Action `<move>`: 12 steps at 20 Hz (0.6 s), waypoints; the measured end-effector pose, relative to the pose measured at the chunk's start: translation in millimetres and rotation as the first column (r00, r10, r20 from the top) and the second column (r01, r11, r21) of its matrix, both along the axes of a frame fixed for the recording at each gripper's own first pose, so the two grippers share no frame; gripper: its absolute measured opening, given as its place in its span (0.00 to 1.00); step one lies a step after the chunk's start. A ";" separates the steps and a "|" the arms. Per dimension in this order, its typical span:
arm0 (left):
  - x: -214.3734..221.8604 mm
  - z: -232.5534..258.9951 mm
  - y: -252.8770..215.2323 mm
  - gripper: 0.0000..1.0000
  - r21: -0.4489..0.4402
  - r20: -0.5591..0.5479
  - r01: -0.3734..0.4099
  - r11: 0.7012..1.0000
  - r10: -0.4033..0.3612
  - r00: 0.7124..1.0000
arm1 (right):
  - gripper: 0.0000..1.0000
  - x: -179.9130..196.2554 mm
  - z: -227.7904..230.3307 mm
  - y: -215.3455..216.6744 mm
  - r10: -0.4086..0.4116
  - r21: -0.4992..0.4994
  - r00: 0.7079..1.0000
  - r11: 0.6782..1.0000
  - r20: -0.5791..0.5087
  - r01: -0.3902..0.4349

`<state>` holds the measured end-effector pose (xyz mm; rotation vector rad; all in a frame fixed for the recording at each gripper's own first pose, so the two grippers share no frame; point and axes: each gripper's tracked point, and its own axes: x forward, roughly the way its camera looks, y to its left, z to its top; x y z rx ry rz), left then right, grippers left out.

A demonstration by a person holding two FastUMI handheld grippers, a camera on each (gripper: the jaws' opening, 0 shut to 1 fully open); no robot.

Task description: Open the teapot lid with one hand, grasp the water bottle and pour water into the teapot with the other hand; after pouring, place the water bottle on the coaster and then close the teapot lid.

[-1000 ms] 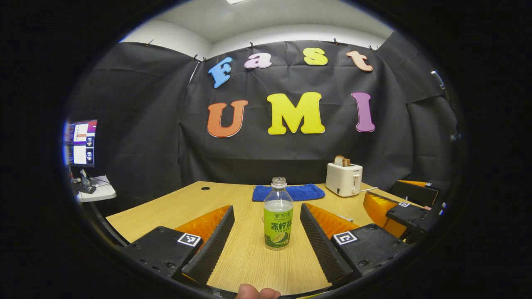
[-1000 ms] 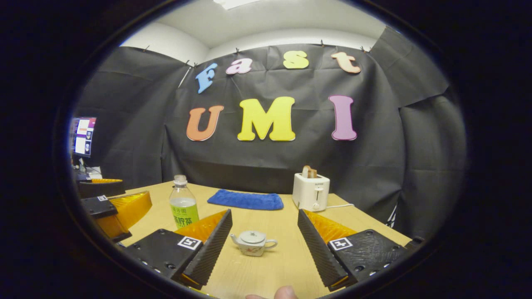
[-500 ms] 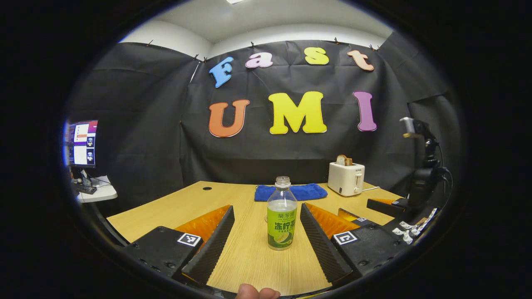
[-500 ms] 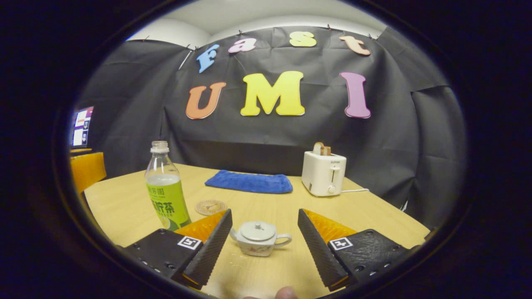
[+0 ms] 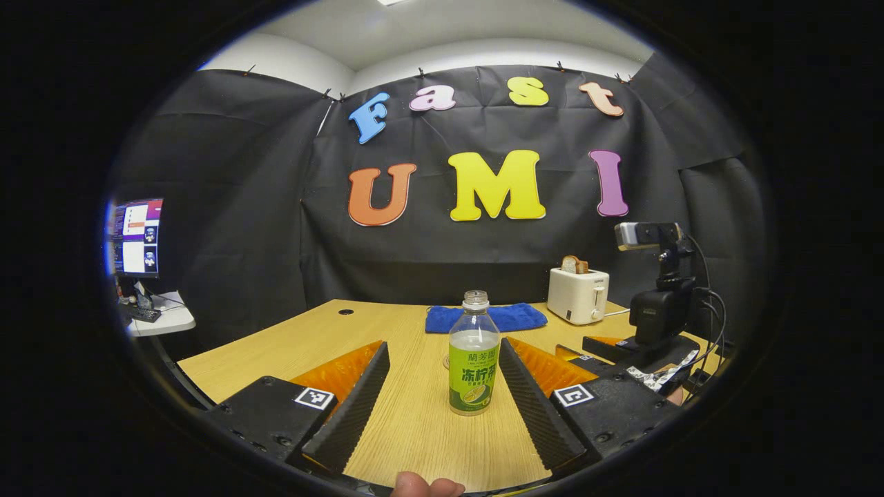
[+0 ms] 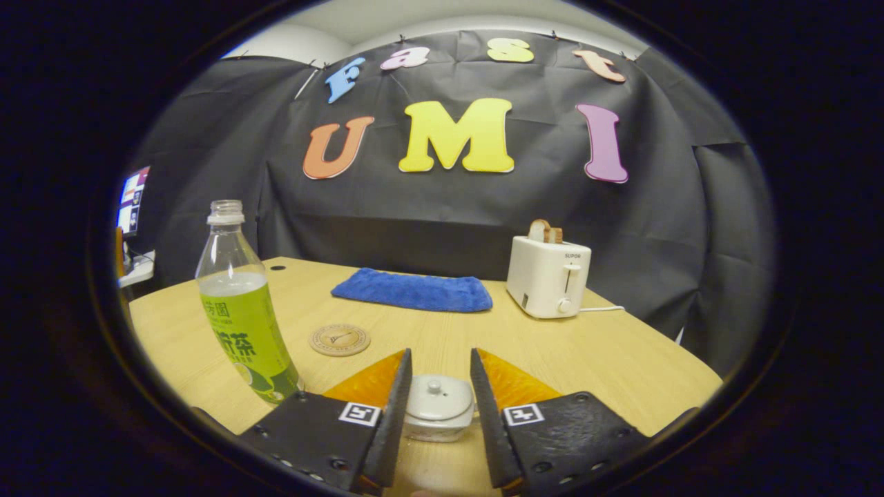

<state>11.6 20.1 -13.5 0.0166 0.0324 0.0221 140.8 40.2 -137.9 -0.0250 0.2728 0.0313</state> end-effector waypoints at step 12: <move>4.6 -7.0 1.5 0.99 -0.012 -0.011 0.006 1.000 -0.006 1.000 | 0.01 2.2 -2.7 3.3 0.022 0.037 1.000 0.999 -0.021 -0.021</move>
